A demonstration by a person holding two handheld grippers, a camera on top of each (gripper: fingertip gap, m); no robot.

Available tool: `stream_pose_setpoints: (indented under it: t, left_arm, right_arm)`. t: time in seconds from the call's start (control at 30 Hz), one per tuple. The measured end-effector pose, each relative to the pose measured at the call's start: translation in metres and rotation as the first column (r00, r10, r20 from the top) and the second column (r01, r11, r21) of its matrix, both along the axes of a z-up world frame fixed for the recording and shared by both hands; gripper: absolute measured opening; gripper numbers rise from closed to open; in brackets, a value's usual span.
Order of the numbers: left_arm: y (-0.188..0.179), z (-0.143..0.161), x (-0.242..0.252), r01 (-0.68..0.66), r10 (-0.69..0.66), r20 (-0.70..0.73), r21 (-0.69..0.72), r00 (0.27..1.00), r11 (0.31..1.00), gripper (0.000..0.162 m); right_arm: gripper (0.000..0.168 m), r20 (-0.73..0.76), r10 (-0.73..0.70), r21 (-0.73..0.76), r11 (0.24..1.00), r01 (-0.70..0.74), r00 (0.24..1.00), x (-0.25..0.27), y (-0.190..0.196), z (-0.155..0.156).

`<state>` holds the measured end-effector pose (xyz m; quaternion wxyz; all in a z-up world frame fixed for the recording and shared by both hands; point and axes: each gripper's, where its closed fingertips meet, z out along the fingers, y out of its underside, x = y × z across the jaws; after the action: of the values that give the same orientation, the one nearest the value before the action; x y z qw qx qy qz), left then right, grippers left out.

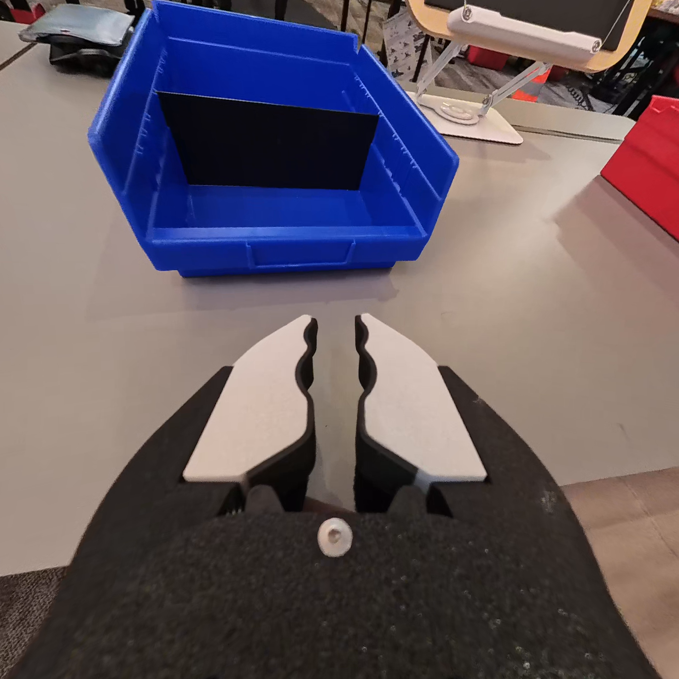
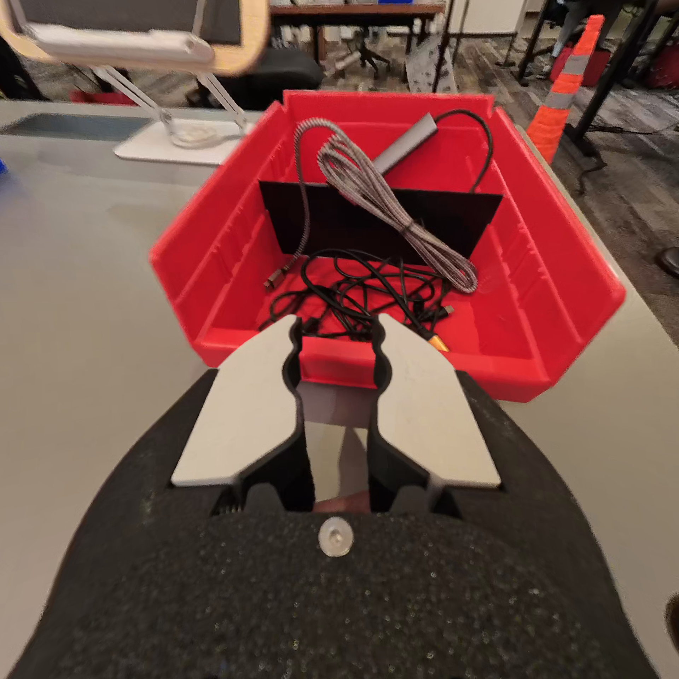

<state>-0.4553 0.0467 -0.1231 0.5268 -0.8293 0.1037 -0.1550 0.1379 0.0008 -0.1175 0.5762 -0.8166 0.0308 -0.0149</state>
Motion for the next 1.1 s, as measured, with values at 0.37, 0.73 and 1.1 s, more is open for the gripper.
stream_pose_setpoints:
  t: [0.37, 0.73, 1.1]
  left_arm:
    - [-0.013, -0.004, 0.028, 0.07, -0.067, -0.138, 0.022, 0.988, 0.997, 0.022]
    - [-0.043, 0.014, 0.203, 0.398, -0.389, -0.143, 0.042, 0.91, 0.916, 0.034]
    - [0.0, 0.017, 0.45, 0.52, -0.519, -0.027, 0.005, 0.854, 0.854, 0.062]
  right_arm:
    - [0.058, -0.073, 0.191, 0.047, 0.981, -0.188, 0.979, -0.097, 0.04, 0.015]
    - [0.041, -0.206, 0.36, -0.027, 0.927, -0.373, 0.91, -0.142, 0.048, 0.01]
    - [0.048, -0.067, -0.182, 0.182, 0.964, 0.191, 0.981, 0.026, -0.036, 0.052]
